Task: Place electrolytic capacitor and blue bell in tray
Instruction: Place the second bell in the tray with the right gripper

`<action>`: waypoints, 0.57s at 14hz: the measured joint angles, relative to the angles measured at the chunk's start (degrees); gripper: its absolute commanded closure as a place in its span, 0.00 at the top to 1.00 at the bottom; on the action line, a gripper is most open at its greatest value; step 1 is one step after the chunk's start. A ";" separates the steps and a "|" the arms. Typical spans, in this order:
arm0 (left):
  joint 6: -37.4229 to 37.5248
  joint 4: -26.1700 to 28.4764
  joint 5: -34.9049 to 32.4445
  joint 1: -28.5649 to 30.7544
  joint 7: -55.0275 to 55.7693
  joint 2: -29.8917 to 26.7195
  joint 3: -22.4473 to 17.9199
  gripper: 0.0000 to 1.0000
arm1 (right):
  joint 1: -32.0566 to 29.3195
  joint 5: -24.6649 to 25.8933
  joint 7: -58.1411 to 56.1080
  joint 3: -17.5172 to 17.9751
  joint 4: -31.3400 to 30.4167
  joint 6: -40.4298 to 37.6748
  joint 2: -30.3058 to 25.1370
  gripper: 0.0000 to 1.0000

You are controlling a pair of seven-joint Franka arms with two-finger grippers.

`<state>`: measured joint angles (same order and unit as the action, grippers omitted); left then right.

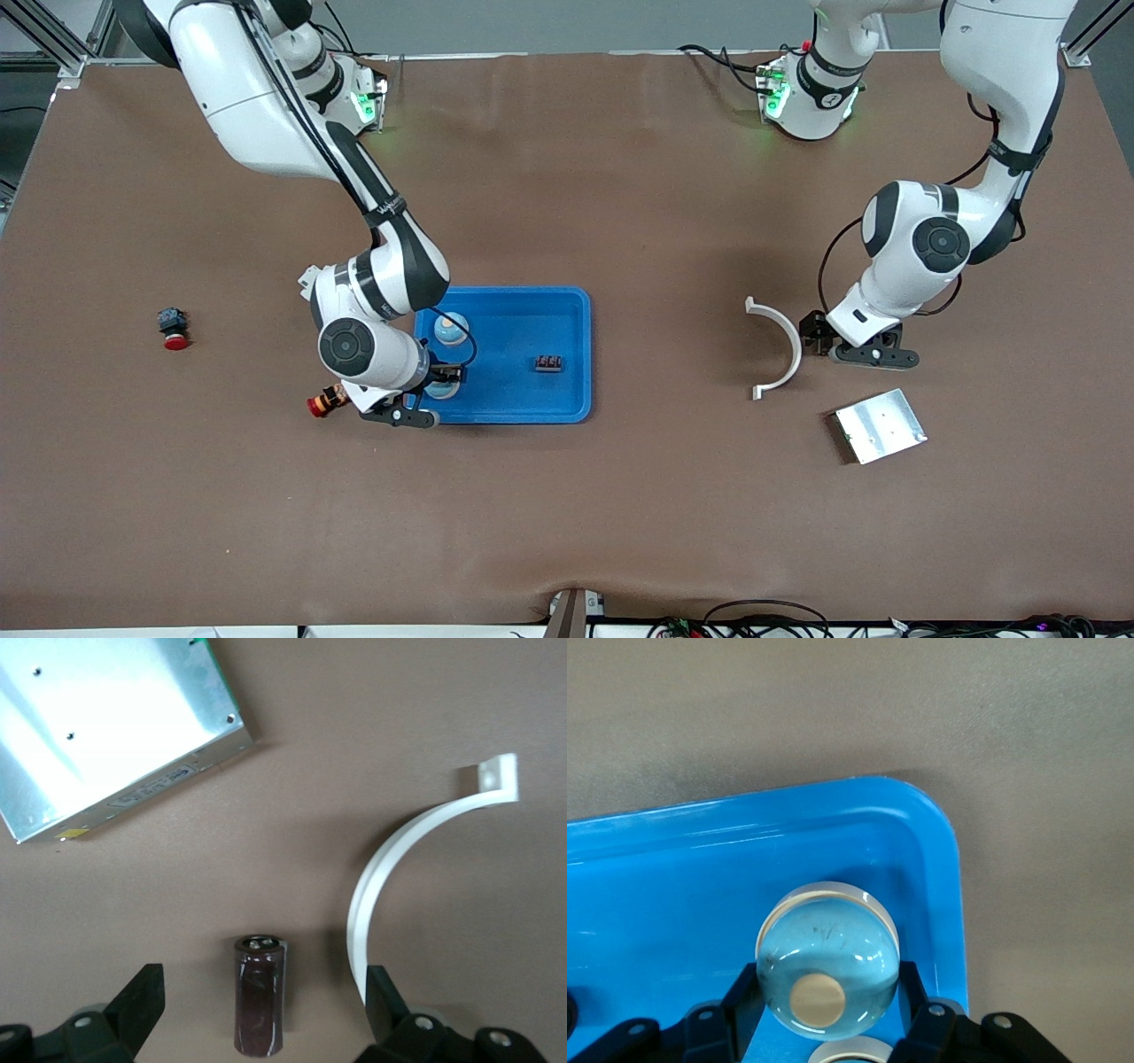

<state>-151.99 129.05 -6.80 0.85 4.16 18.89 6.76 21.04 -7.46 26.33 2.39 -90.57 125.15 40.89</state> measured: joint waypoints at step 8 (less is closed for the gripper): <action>-2.17 0.03 0.00 1.19 0.00 2.75 -0.01 1.00 | -3.97 -0.01 -0.07 -0.69 2.71 -4.74 -1.61 1.00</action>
<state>-154.17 129.08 -6.80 2.05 4.16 21.63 6.75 17.07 -7.46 26.26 1.70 -87.85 120.41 39.28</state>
